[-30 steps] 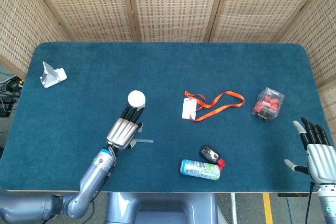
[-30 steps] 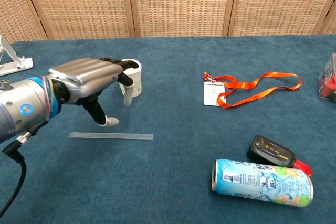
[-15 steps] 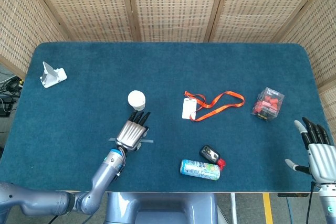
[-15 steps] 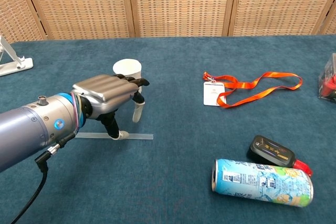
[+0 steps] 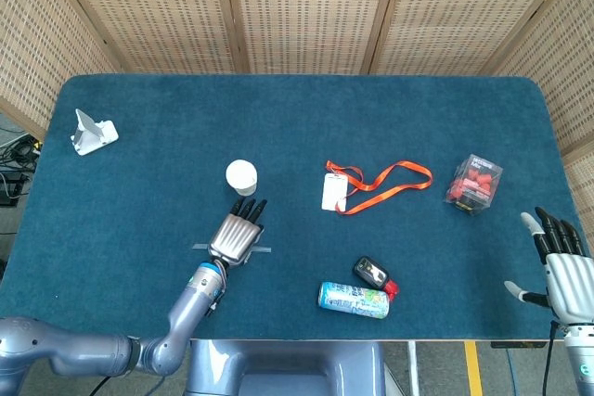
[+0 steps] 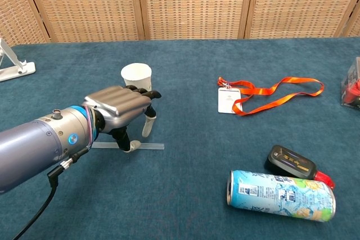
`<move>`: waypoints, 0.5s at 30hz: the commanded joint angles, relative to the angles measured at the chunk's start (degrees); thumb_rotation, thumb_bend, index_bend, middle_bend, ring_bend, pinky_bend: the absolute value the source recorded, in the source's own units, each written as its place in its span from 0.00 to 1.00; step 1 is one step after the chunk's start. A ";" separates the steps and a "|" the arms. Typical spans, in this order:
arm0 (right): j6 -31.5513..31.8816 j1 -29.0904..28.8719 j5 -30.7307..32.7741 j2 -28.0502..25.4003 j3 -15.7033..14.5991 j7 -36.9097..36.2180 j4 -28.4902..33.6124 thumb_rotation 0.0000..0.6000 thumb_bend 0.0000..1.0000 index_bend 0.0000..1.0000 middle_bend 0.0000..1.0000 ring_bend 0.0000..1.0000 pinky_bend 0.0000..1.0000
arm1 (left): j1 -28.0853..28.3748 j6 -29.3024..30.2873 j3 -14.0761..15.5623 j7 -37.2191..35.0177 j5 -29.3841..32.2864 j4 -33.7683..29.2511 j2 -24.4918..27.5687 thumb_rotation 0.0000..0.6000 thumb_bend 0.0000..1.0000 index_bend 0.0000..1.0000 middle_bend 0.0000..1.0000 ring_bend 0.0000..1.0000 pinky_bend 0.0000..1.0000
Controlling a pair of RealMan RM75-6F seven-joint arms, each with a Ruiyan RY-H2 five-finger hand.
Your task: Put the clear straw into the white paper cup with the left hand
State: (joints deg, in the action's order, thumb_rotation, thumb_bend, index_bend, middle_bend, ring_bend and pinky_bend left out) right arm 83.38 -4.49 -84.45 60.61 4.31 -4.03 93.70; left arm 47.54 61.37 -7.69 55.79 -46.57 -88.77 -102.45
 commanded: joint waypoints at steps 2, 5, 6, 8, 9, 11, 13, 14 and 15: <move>0.02 0.02 0.09 -0.03 0.04 -0.11 0.00 1.00 0.04 0.04 0.00 0.00 0.00 | 0.33 -0.01 0.33 -0.14 0.50 0.10 -0.23 1.00 0.37 0.51 0.00 0.00 0.02; 0.05 0.05 0.17 -0.07 0.09 -0.26 0.03 1.00 0.04 0.04 0.00 0.00 0.00 | 0.62 0.14 0.57 0.05 0.85 0.29 -0.38 1.00 0.37 0.50 0.00 0.00 0.02; 0.03 0.05 0.21 -0.09 0.09 -0.33 0.03 1.00 0.04 0.04 0.00 0.00 0.00 | 0.76 0.19 0.66 0.15 1.05 0.44 -0.48 1.00 0.37 0.50 0.00 0.00 0.02; -0.01 0.05 0.23 -0.11 0.09 -0.39 0.00 1.00 0.04 0.04 0.00 0.00 0.00 | 0.95 0.30 0.74 0.35 1.49 0.64 -0.61 1.00 0.37 0.50 0.00 0.00 0.02; -0.04 0.04 0.23 -0.12 0.08 -0.43 0.00 1.00 0.04 0.04 0.00 0.00 0.00 | 1.09 0.36 0.77 0.48 1.75 0.74 -0.66 1.00 0.37 0.49 0.00 0.00 0.02; -0.06 0.02 0.22 -0.12 0.09 -0.48 0.01 1.00 0.04 0.04 0.00 0.00 0.00 | 1.32 0.35 0.88 0.70 2.27 0.85 -0.71 1.00 0.37 0.48 0.00 0.00 0.02; -0.11 0.01 0.24 -0.14 0.08 -0.53 0.00 1.00 0.04 0.04 0.00 0.00 0.00 | 1.52 0.33 0.94 0.93 2.79 0.84 -0.70 1.00 0.37 0.47 0.00 0.00 0.02; -0.13 0.01 0.24 -0.13 0.07 -0.56 -0.01 1.00 0.04 0.04 0.00 0.00 0.00 | 1.63 0.39 1.00 1.08 2.99 0.92 -0.74 1.00 0.37 0.47 0.00 0.00 0.02; -0.14 0.01 0.23 -0.13 0.07 -0.60 -0.01 1.00 0.04 0.04 0.00 0.00 0.00 | 1.78 0.43 1.10 1.26 3.20 1.07 -0.82 1.00 0.37 0.47 0.00 0.00 0.02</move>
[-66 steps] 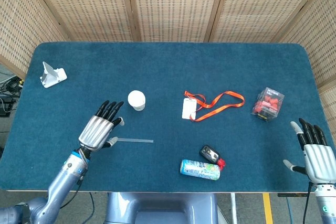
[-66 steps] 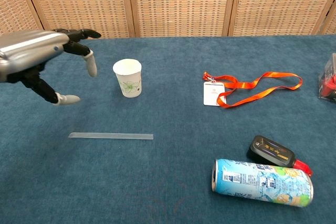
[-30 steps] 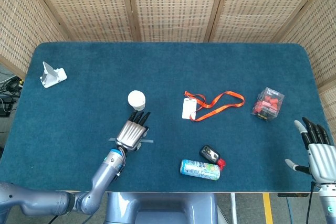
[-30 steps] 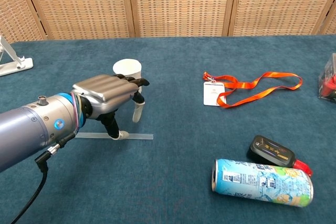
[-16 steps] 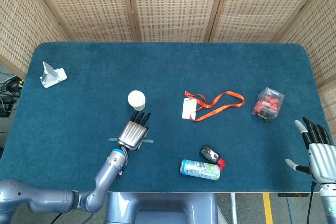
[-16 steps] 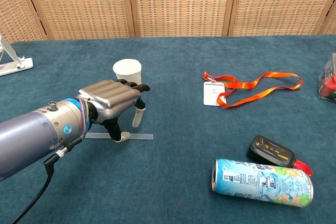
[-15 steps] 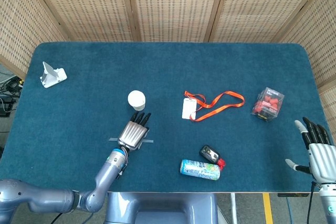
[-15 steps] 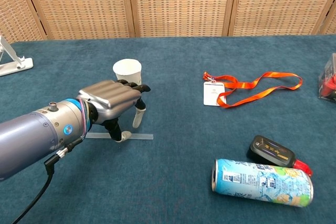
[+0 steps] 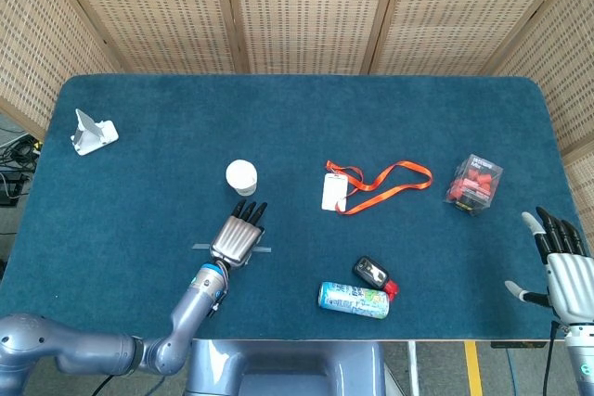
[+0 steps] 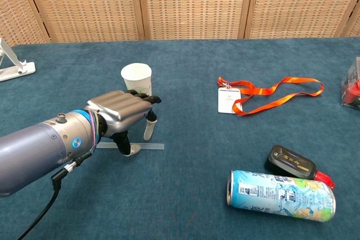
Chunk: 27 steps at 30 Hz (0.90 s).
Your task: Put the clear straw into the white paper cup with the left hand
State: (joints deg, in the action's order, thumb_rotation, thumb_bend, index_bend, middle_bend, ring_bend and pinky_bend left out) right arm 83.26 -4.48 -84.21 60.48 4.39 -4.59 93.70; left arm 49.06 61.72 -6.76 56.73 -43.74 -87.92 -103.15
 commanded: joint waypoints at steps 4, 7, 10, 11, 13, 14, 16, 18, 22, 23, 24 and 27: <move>0.00 0.00 0.00 -0.02 0.01 -0.17 -0.01 1.00 0.04 0.04 0.00 0.00 0.00 | 0.63 0.23 0.44 0.64 0.90 0.59 -0.46 1.00 0.37 0.48 0.00 0.00 0.02; -0.03 -0.01 0.03 -0.03 0.02 -0.26 -0.04 1.00 0.04 0.04 0.00 0.00 0.00 | 0.84 0.38 0.60 0.68 1.06 0.74 -0.67 1.00 0.37 0.50 0.00 0.00 0.02; -0.04 -0.01 0.05 -0.05 0.03 -0.32 -0.04 1.00 0.04 0.04 0.00 0.00 0.00 | 0.94 0.54 0.76 0.63 1.08 0.83 -0.76 1.00 0.37 0.51 0.00 0.00 0.02; -0.04 -0.01 0.05 -0.05 0.04 -0.35 -0.04 1.00 0.04 0.04 0.00 0.00 0.00 | 0.97 0.58 0.81 0.62 1.13 0.85 -0.77 1.00 0.37 0.51 0.00 0.00 0.02; 0.00 0.00 0.00 -0.08 0.03 -0.40 -0.02 1.00 0.04 0.04 0.00 0.00 0.00 | 1.04 0.75 0.98 0.75 1.25 0.93 -0.77 1.00 0.37 0.51 0.00 0.00 0.02; -0.01 0.00 0.01 -0.09 0.03 -0.40 -0.02 1.00 0.04 0.04 0.00 0.00 0.00 | 1.07 0.83 1.04 0.80 1.32 0.92 -0.77 1.00 0.37 0.51 0.00 0.00 0.02; 0.02 0.00 -0.04 -0.09 0.03 -0.39 -0.01 1.00 0.04 0.04 0.00 0.00 0.00 | 1.07 1.10 1.21 0.99 1.44 0.93 -0.74 1.00 0.37 0.51 0.00 0.00 0.02; 0.03 0.00 -0.08 -0.07 0.01 -0.35 0.01 1.00 0.04 0.04 0.00 0.00 0.00 | 1.04 1.29 1.40 1.09 1.66 0.87 -0.71 1.00 0.37 0.51 0.00 0.00 0.02; 0.16 0.03 -0.20 -0.09 -0.01 -0.28 0.11 1.00 0.04 0.04 0.00 0.00 0.00 | 1.03 1.43 1.73 1.25 1.93 0.88 -0.66 1.00 0.37 0.51 0.00 0.00 0.02; 0.20 0.05 -0.23 -0.10 -0.01 -0.28 0.14 1.00 0.04 0.04 0.00 0.00 0.00 | 1.03 1.44 1.82 1.29 1.97 0.89 -0.62 1.00 0.37 0.52 0.00 0.00 0.02; 0.24 0.06 -0.25 -0.11 -0.01 -0.29 0.16 1.00 0.04 0.04 0.00 0.00 0.00 | 1.03 1.45 1.94 1.30 2.04 0.90 -0.62 1.00 0.37 0.53 0.00 0.00 0.02; 0.31 0.08 -0.32 -0.12 -0.02 -0.33 0.17 1.00 0.04 0.04 0.00 0.00 0.00 | 0.97 1.58 2.21 1.33 2.16 0.92 -0.61 1.00 0.38 0.54 0.00 0.00 0.02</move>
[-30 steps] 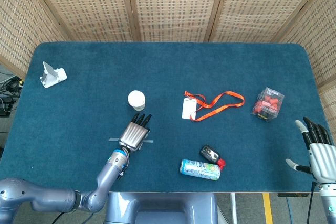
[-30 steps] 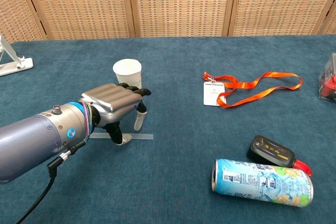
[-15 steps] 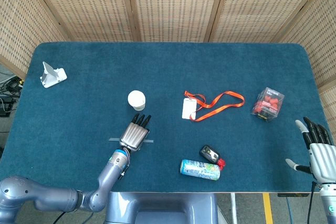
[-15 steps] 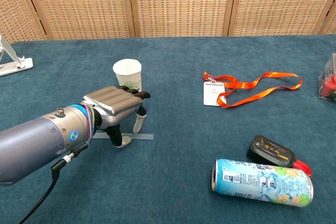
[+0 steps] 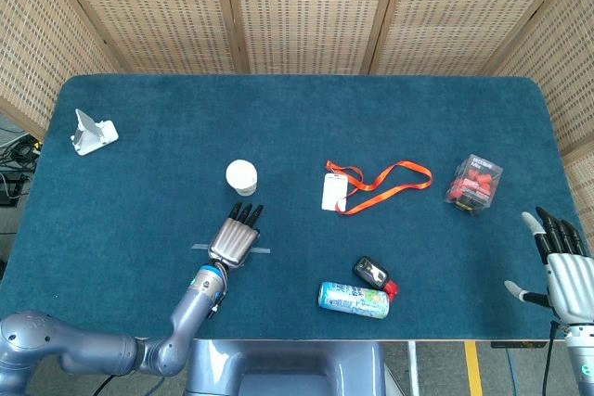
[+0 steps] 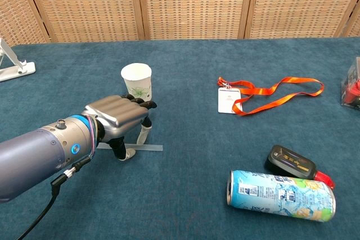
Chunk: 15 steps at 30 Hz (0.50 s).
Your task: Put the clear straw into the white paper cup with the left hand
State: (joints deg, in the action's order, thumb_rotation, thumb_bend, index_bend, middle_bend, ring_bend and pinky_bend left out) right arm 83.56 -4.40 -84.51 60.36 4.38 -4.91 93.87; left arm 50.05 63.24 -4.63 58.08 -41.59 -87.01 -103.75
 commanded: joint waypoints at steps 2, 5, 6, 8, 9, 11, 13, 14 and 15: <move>0.01 -0.01 -0.11 -0.02 -0.03 -0.05 0.00 1.00 0.04 0.04 0.00 0.00 0.00 | -0.08 0.10 0.22 -0.10 0.02 0.05 -0.04 1.00 0.38 0.55 0.00 0.00 0.02; 0.13 0.01 -0.29 -0.06 -0.05 -0.19 0.03 1.00 0.04 0.04 0.00 0.00 0.00 | -0.20 0.33 0.40 -0.38 -0.28 0.07 0.05 1.00 0.39 0.58 0.00 0.00 0.02; 0.18 0.02 -0.31 -0.06 -0.04 -0.24 0.02 1.00 0.04 0.04 0.00 0.00 0.00 | -0.25 0.37 0.42 -0.51 -0.36 -0.01 0.13 1.00 0.39 0.59 0.00 0.00 0.02; 0.27 0.04 -0.34 -0.07 -0.02 -0.31 0.00 1.00 0.04 0.04 0.00 0.00 0.00 | -0.33 0.53 0.45 -0.71 -0.59 -0.17 0.30 1.00 0.39 0.59 0.00 0.00 0.02; 0.34 0.06 -0.36 -0.07 0.00 -0.36 0.01 1.00 0.04 0.04 0.00 0.00 0.00 | -0.40 0.66 0.42 -0.90 -0.76 -0.38 0.47 1.00 0.39 0.60 0.00 0.00 0.02; 0.45 0.09 -0.42 -0.12 0.01 -0.46 0.03 1.00 0.04 0.04 0.00 0.00 0.00 | -0.50 0.80 0.30 -1.29 -0.99 -0.87 0.80 1.00 0.39 0.60 0.00 0.00 0.02; 0.56 0.12 -0.47 -0.16 0.03 -0.55 0.08 1.00 0.04 0.04 0.00 0.00 0.00 | -0.61 1.01 0.19 -1.64 -1.26 -1.43 1.15 1.00 0.39 0.60 0.00 0.00 0.02; 0.65 0.15 -0.50 -0.19 0.05 -0.62 0.07 1.00 0.04 0.04 0.00 0.00 0.00 | -0.71 1.08 0.10 -2.00 -1.43 -1.95 1.44 1.00 0.39 0.60 0.00 0.00 0.02; 0.69 0.16 -0.48 -0.19 0.09 -0.67 0.06 1.00 0.04 0.04 0.00 0.00 0.00 | -0.77 1.12 0.05 -2.21 -1.54 -2.38 1.73 1.00 0.39 0.60 0.00 0.00 0.02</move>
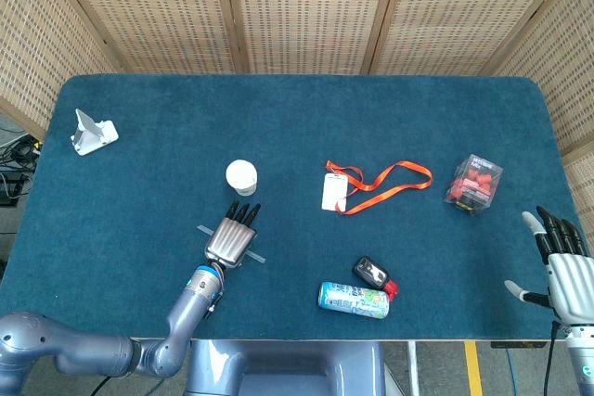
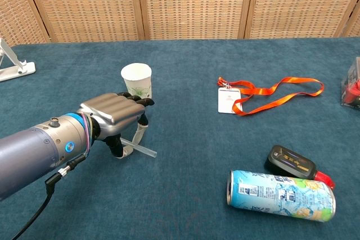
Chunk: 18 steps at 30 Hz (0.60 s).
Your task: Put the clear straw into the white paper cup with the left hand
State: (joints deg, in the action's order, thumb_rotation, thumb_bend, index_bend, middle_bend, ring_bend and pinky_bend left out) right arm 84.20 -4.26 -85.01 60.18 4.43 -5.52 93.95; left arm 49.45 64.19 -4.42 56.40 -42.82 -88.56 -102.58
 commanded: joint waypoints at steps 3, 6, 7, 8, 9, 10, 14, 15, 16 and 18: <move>0.09 0.03 0.23 -0.08 0.20 -0.43 -0.08 1.00 0.04 0.04 0.00 0.00 0.00 | -0.32 0.68 -0.24 -0.87 -1.03 -2.52 1.80 1.00 0.39 0.60 0.00 0.00 0.02; 0.20 0.10 0.40 -0.16 0.31 -0.74 -0.12 1.00 0.04 0.04 0.00 0.00 0.00 | -0.59 1.64 -0.39 -1.28 -2.11 -4.70 3.47 1.00 0.39 0.60 0.00 0.00 0.02; 0.25 0.12 0.40 -0.20 0.33 -0.81 -0.11 1.00 0.04 0.04 0.00 0.00 0.00 | -0.70 1.96 -0.46 -1.48 -2.46 -5.42 4.03 1.00 0.39 0.60 0.00 0.00 0.02; 0.34 0.16 0.38 -0.23 0.35 -0.88 -0.11 1.00 0.04 0.04 0.00 0.00 0.00 | -0.88 2.32 -0.57 -1.84 -2.92 -6.55 4.91 1.00 0.39 0.60 0.00 0.00 0.02; 0.40 0.18 0.36 -0.23 0.35 -0.93 -0.10 1.00 0.04 0.04 0.00 0.00 0.00 | -0.99 2.52 -0.72 -2.16 -3.20 -7.36 5.54 1.00 0.39 0.60 0.00 0.00 0.02; 0.44 0.20 0.33 -0.24 0.35 -0.95 -0.09 1.00 0.04 0.04 0.00 0.00 0.00 | -1.09 2.68 -0.84 -2.46 -3.46 -8.16 6.18 1.00 0.39 0.60 0.00 0.00 0.02; 0.81 0.29 0.01 -0.26 0.34 -0.94 0.03 1.00 0.04 0.04 0.00 0.00 0.00 | -1.57 3.42 -1.81 -4.29 -4.75 -11.89 9.39 1.00 0.39 0.61 0.00 0.00 0.02; 0.99 0.34 -0.16 -0.27 0.32 -0.88 0.12 1.00 0.04 0.04 0.00 0.00 0.00 | -1.75 3.53 -2.67 -5.59 -5.03 -13.44 10.58 1.00 0.39 0.61 0.00 0.00 0.02; 1.12 0.39 -0.29 -0.28 0.27 -0.78 0.19 1.00 0.04 0.04 0.00 0.00 0.00 | -1.86 3.32 -3.26 -6.64 -5.18 -14.77 11.71 1.00 0.39 0.61 0.00 0.00 0.02; 1.29 0.44 -0.45 -0.32 0.25 -0.63 0.31 1.00 0.04 0.04 0.00 0.00 0.00 | -1.92 2.57 -4.10 -8.41 -5.39 -16.76 13.59 1.00 0.39 0.61 0.00 0.00 0.02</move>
State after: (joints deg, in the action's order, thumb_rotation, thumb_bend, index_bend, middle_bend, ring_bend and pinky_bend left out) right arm 85.48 -3.83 -85.45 59.87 4.68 -6.16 94.24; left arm 47.80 67.18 -7.40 49.73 -47.70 -103.46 -90.59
